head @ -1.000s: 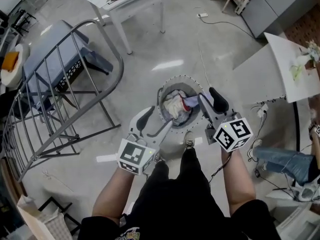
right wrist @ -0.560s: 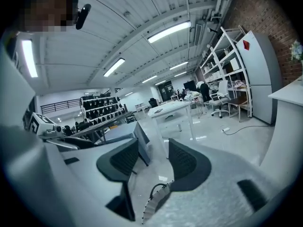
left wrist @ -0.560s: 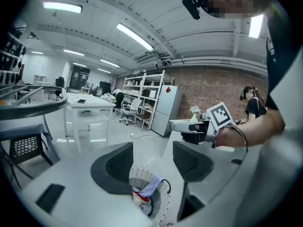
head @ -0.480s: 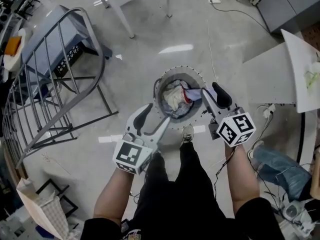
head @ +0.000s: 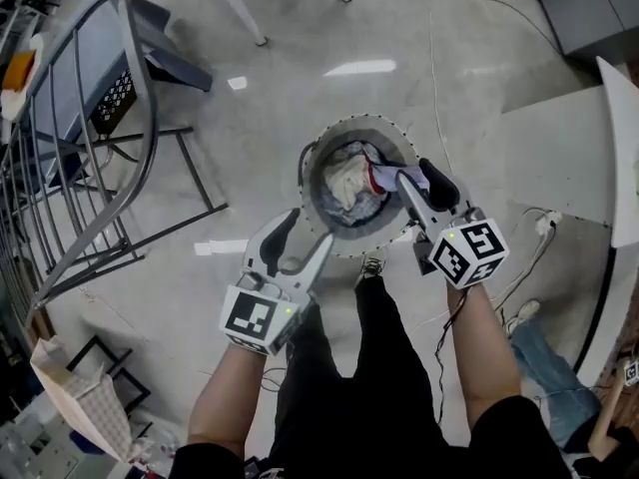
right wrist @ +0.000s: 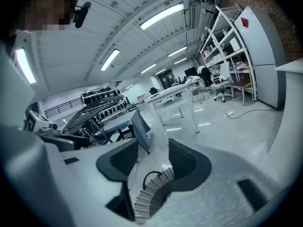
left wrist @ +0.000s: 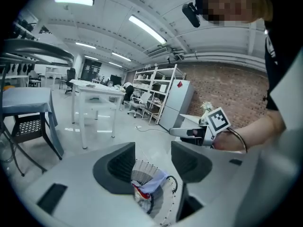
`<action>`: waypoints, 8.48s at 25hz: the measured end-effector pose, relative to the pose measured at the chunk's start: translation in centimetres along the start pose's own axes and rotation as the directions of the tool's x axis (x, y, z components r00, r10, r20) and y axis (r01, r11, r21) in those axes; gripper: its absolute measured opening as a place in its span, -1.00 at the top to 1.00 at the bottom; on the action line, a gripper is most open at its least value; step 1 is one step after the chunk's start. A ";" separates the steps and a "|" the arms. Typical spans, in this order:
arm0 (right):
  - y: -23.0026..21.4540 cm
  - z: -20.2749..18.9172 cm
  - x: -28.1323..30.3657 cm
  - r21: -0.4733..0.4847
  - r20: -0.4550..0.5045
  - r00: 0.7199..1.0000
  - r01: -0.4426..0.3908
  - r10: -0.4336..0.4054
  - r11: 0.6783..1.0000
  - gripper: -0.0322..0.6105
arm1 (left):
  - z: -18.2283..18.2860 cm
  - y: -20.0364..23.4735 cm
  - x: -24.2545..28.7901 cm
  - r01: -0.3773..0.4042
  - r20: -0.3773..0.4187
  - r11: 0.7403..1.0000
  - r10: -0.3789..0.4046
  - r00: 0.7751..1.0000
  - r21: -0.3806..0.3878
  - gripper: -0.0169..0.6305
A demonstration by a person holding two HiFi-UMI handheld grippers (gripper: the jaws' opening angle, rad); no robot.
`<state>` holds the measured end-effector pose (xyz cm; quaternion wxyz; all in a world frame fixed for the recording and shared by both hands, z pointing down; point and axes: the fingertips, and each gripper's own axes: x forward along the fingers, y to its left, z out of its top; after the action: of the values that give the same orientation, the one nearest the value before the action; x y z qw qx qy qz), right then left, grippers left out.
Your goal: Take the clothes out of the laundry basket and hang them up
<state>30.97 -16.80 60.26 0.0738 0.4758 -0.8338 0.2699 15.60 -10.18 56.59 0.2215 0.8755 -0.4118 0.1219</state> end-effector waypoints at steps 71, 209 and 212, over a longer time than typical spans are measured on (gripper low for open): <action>-27.8 -57.7 26.8 -0.197 -0.637 0.678 0.317 -0.367 0.928 0.85 | -29.1 10.5 17.0 0.188 -0.153 0.977 -0.172 0.973 0.098 0.26; 29.3 14.9 -3.1 -0.185 0.044 0.938 -0.330 0.343 0.926 0.18 | 32.3 4.2 -26.9 0.019 0.408 0.995 -0.055 0.911 0.093 0.91; 30.1 11.7 -0.9 -0.194 -0.033 0.935 -0.353 0.354 0.915 0.01 | 32.7 5.0 -29.0 -0.005 0.424 0.996 -0.032 0.905 0.085 0.91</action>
<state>7.97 -10.11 38.58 0.0693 0.3081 -0.9287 0.1941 -5.56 -9.62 18.06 0.0902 0.8924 -0.4385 -0.0560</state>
